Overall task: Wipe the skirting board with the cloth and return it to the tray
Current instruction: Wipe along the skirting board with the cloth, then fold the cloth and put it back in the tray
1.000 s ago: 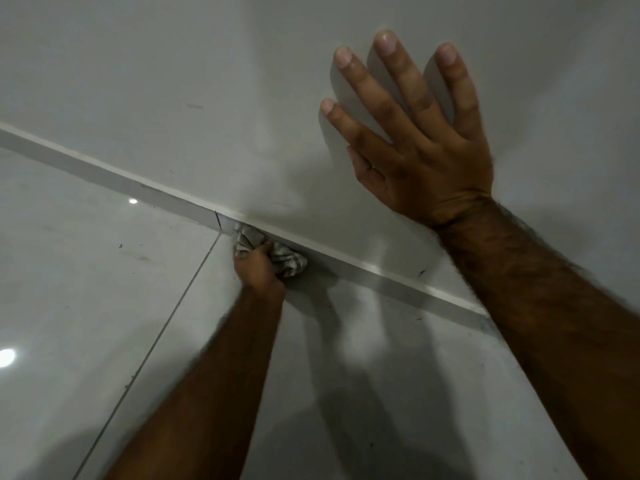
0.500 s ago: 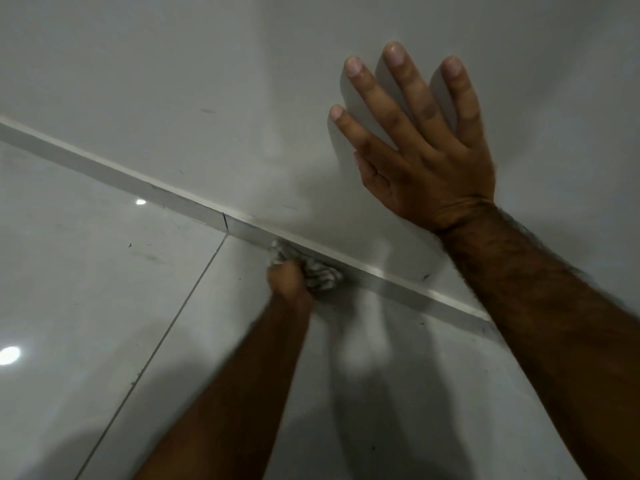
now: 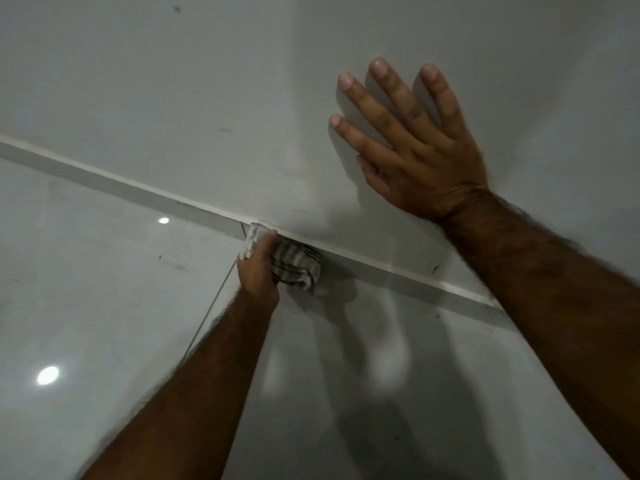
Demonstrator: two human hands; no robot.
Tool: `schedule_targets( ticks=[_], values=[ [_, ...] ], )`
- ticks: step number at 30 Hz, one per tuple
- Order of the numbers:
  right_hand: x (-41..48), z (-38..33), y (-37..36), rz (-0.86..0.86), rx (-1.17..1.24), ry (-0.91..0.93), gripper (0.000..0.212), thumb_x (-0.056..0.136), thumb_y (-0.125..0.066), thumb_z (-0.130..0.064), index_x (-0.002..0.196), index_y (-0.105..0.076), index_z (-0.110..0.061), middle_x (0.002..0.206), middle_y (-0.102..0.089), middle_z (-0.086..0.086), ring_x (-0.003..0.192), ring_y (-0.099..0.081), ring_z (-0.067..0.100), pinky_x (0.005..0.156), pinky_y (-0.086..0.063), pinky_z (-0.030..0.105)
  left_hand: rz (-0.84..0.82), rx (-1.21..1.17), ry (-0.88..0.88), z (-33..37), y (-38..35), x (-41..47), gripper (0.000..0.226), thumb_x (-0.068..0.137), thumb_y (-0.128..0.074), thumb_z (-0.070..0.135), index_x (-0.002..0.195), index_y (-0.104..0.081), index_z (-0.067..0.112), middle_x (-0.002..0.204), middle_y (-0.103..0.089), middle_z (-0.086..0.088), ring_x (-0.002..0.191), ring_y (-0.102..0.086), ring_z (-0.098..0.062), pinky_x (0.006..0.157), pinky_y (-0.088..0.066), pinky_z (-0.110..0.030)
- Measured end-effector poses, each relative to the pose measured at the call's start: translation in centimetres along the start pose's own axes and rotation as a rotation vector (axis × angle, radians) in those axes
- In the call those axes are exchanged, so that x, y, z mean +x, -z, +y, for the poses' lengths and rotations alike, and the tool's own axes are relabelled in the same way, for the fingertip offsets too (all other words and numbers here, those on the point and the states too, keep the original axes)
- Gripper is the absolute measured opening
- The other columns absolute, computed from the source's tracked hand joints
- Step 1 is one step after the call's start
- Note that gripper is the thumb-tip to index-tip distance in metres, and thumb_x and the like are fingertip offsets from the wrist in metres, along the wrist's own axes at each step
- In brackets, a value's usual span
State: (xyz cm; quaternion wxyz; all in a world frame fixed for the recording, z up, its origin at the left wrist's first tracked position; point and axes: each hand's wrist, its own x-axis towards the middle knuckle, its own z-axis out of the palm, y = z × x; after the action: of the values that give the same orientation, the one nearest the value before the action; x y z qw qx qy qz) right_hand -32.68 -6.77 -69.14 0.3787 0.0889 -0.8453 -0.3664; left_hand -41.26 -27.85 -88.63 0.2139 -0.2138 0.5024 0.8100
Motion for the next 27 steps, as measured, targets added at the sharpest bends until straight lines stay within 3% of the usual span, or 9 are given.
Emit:
schedule_targets(
  ticks=[4,7,10,12,15,17,18,22,27],
  values=[
    [0.0,0.2,1.0,-0.131,0.065,0.012,0.053,0.112,-0.043,-0.022,0.164,-0.036,-0.020,0.171,-0.029,0.010,0.157,-0.031,0.035,0.126,-0.013,0.055,-0.105,0.018,0.035,2.4,-0.1,-2.9,0.027,0.093,-0.071,0.013,0.119,-0.070,0.006,0.113,-0.074,-0.018,0.107,-0.070,-0.035,0.091,-0.060,-0.048],
    [0.7,-0.6,2.7,-0.191,0.211,-0.085,0.048,0.109,-0.049,-0.017,0.156,-0.050,-0.018,0.170,-0.033,0.011,0.158,-0.031,0.035,0.128,-0.013,0.056,-0.209,-0.006,0.033,5.0,-0.2,-5.5,0.038,0.099,-0.065,0.020,0.133,-0.065,0.003,0.133,-0.068,-0.023,0.124,-0.065,-0.041,0.104,-0.052,-0.059],
    [1.6,-1.4,5.2,-0.295,0.465,-0.154,0.038,0.103,-0.055,-0.019,0.139,-0.066,-0.012,0.162,-0.046,0.019,0.153,-0.039,0.039,0.126,-0.023,0.060,-0.245,-0.079,0.104,8.6,-0.9,-8.5,0.050,0.101,-0.061,0.023,0.144,-0.055,-0.001,0.146,-0.056,-0.028,0.135,-0.055,-0.045,0.109,-0.045,-0.064],
    [2.3,-1.1,7.0,-0.452,0.779,-0.229,0.037,0.107,-0.056,-0.028,0.138,-0.067,-0.011,0.149,-0.059,0.018,0.142,-0.053,0.037,0.119,-0.039,0.054,-0.269,-0.094,0.136,11.1,-2.0,-11.1,0.050,0.103,-0.057,0.022,0.147,-0.052,-0.002,0.150,-0.052,-0.030,0.138,-0.051,-0.047,0.113,-0.040,-0.066],
    [6.1,1.4,10.8,-0.871,1.379,-0.795,0.048,0.106,-0.070,-0.044,0.147,-0.060,-0.020,0.134,-0.069,0.005,0.124,-0.065,0.021,0.103,-0.049,0.029,-0.312,-0.072,0.117,15.8,-4.8,-15.9,0.049,0.106,-0.052,0.019,0.149,-0.048,-0.004,0.152,-0.049,-0.031,0.142,-0.047,-0.047,0.116,-0.037,-0.064],
    [9.0,3.8,13.0,-1.009,1.689,-1.140,0.049,0.099,-0.079,-0.044,0.140,-0.063,-0.022,0.126,-0.074,0.003,0.116,-0.072,0.020,0.093,-0.058,0.029,-0.340,-0.072,0.113,19.0,-7.0,-19.2,0.049,0.107,-0.051,0.017,0.150,-0.046,-0.004,0.153,-0.049,-0.029,0.142,-0.048,-0.044,0.117,-0.038,-0.060],
    [10.5,5.4,14.1,-1.039,1.796,-1.209,0.045,0.097,-0.083,-0.036,0.135,-0.066,-0.018,0.120,-0.077,0.004,0.108,-0.076,0.019,0.083,-0.062,0.029,-0.362,-0.074,0.114,20.8,-8.2,-20.9,0.049,0.107,-0.052,0.017,0.151,-0.046,-0.004,0.153,-0.049,-0.029,0.143,-0.048,-0.043,0.118,-0.038,-0.060],
    [16.3,12.8,19.2,-0.943,1.837,-1.373,0.045,0.087,-0.091,-0.005,0.127,-0.070,-0.007,0.110,-0.079,0.006,0.089,-0.078,0.013,0.062,-0.063,0.020,-0.461,-0.027,0.087,28.2,-12.1,-26.9,0.051,0.102,-0.059,0.015,0.149,-0.048,-0.004,0.150,-0.052,-0.029,0.139,-0.052,-0.043,0.116,-0.039,-0.061],
    [22.8,22.9,25.5,-0.762,1.755,-1.537,0.054,0.084,-0.089,0.009,0.128,-0.068,-0.013,0.123,-0.073,0.013,0.108,-0.074,0.027,0.075,-0.065,0.030,-0.537,0.203,0.049,38.1,-16.0,-34.0,0.049,0.095,-0.067,0.009,0.141,-0.055,-0.003,0.132,-0.065,-0.028,0.114,-0.066,-0.039,0.091,-0.058,-0.048]
  ],
)
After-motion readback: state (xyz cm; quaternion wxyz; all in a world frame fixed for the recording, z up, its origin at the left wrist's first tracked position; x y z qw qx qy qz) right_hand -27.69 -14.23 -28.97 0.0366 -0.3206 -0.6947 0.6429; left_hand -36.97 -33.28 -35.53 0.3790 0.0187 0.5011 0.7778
